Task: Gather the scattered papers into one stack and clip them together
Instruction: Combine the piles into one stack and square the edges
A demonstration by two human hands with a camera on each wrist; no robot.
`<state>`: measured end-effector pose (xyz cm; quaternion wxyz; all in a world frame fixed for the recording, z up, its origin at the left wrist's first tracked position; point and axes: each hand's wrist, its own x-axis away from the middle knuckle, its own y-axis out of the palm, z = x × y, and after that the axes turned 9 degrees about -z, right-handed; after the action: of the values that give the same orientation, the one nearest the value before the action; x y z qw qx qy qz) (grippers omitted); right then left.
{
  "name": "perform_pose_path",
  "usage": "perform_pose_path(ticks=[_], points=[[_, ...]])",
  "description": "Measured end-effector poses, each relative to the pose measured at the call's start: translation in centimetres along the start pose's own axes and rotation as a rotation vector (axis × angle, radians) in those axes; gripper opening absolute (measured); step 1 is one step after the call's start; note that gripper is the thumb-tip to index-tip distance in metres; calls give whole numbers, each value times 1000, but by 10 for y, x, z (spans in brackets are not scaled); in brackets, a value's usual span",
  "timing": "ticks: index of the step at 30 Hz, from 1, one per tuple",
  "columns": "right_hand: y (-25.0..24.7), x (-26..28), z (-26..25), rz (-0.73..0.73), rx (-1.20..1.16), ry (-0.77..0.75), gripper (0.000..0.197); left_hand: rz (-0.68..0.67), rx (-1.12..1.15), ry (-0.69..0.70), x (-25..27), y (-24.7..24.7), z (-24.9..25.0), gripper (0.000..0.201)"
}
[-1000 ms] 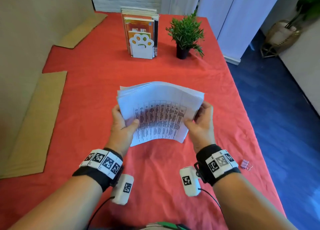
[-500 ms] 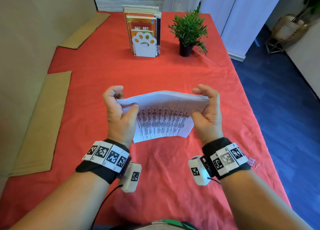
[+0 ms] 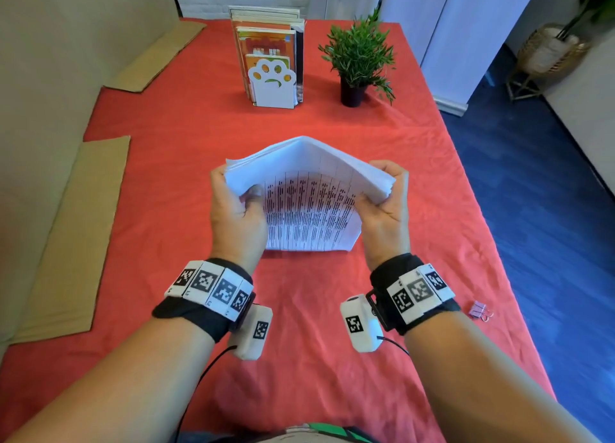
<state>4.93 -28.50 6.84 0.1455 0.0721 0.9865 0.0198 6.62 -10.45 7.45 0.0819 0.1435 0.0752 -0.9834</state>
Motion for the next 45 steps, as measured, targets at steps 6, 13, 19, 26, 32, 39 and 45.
perform_pose_path(ticks=[6, 13, 19, 26, 32, 39, 45], points=[[11, 18, 1, -23, 115, -9, 49, 53, -119, 83, 8, 6, 2, 39], [10, 27, 12, -8, 76, 81, 54, 53, -37, 4, 31, 1, -17, 44], [13, 24, 15, 50, -94, 134, 54, -15, -1, 8, 36, -11, -34, 47], [17, 18, 28, 41, -190, 302, 45, -40, 48, 5, 30, -11, -44, 47], [13, 19, 32, -5, -168, 360, 21, -56, 64, -55, 28, -14, -52, 51], [17, 21, 47, 39, -155, 461, 26, -71, -19, -141, 29, -13, -63, 49], [-1, 14, 38, 40, -114, 520, 24, -163, -221, -294, 34, -14, -46, 43]])
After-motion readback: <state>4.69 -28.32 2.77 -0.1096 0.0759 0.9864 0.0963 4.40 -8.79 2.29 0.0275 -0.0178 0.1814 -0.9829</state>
